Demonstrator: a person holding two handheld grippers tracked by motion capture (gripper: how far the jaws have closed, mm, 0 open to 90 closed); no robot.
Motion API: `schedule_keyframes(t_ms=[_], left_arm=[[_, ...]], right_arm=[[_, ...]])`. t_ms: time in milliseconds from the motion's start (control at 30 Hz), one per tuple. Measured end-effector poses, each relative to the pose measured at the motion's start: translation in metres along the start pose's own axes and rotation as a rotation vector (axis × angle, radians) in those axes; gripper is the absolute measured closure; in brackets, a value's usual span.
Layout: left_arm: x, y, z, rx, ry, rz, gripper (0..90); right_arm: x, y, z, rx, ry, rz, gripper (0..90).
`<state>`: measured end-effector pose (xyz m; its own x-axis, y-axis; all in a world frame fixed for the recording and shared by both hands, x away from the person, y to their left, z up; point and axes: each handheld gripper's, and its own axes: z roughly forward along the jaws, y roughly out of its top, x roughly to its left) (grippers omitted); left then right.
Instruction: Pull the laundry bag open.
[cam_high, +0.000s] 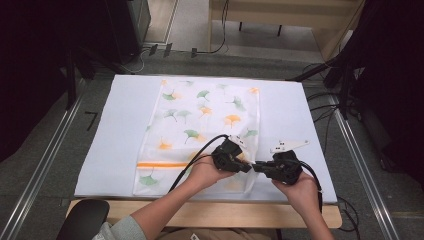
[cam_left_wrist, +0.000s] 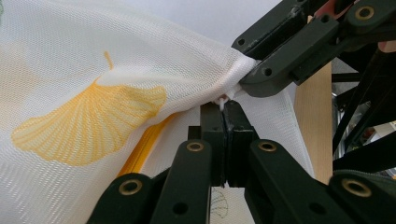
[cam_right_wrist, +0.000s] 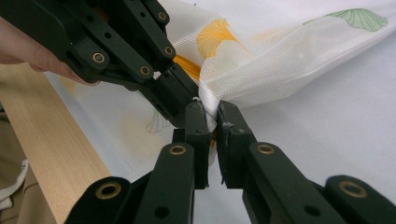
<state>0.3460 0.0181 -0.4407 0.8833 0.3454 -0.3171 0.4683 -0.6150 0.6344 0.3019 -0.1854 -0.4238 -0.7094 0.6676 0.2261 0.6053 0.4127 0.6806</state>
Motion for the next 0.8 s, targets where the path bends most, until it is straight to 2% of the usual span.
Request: schedule_keyframes(t_ms=[167,433,800], left_arm=[[0.0007,-0.0019,-0.0046,-0.005,-0.004,0.009,90.0],[0.0029,-0.0026,-0.009,-0.025,-0.015,-0.002,90.0],[0.0028,-0.0022,-0.0055,-0.025,0.004,-0.01,89.7]], right_arm=[[-0.0012,-0.0005,-0.0008,-0.001,0.0,-0.003,86.0],[-0.0012,-0.0006,-0.0011,0.006,-0.002,-0.005,86.3],[0.0016,-0.0002,0.0015,0.028,-0.005,-0.014,86.5]])
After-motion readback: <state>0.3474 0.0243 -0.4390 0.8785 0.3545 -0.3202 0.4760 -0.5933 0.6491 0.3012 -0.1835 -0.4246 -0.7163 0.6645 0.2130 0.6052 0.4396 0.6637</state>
